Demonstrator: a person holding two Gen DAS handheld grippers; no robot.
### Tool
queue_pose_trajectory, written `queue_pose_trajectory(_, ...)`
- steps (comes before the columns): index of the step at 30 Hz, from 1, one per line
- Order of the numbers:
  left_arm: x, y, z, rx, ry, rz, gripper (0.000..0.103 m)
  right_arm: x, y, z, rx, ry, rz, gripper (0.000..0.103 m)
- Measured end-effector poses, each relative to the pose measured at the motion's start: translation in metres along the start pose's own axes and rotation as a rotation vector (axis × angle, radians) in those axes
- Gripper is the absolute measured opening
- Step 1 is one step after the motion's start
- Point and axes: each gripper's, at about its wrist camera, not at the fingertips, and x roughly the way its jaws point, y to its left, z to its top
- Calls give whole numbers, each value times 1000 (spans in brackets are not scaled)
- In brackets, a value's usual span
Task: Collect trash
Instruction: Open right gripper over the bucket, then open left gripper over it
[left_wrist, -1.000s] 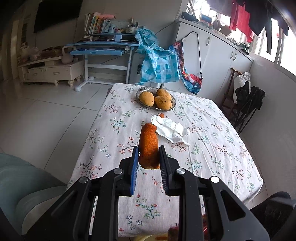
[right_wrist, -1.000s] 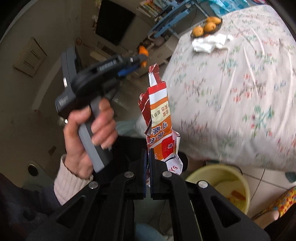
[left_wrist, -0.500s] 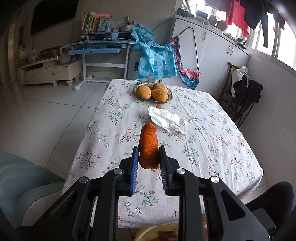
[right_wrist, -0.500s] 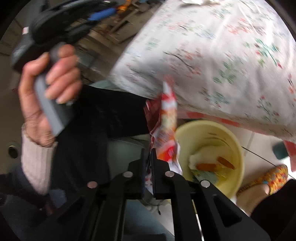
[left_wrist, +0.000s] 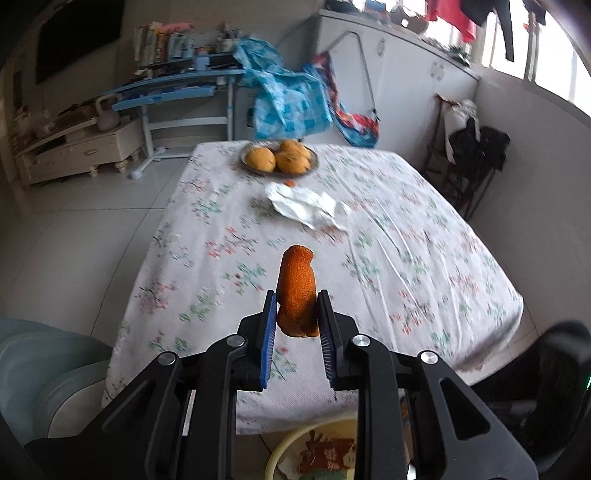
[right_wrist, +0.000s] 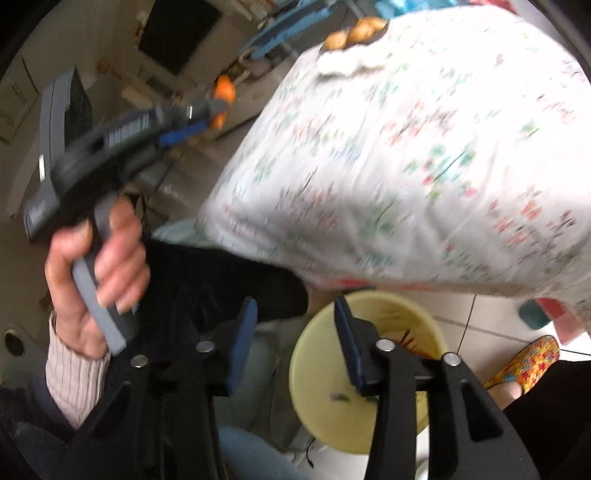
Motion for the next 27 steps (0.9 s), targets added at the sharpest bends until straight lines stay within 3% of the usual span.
queue_pose_trajectory(9, 11, -39, -31, 186, 139, -70, 21, -37, -18, 10, 93, -178, -41, 46)
queue_pose_trajectory(15, 23, -65, -70, 346, 335, -146, 22, -47, -28, 14, 142, -233, -58, 47)
queue_pose_trajectory(18, 25, -78, -90, 438, 404, -135, 27, -47, -29, 13, 150, -241, -69, 53)
queue_pose_trajectory(20, 25, -82, -96, 468, 416, -122, 44, -43, -29, 14, 152, -242, -73, 54)
queue_pose_trajectory(22, 24, -82, -97, 472, 415, -112, 53, -42, -29, 14, 151, -239, -77, 54)
queue_pose_trajectory(27, 22, -66, -80, 372, 357, -91, 56, -42, -28, 14, 146, -237, -98, 56)
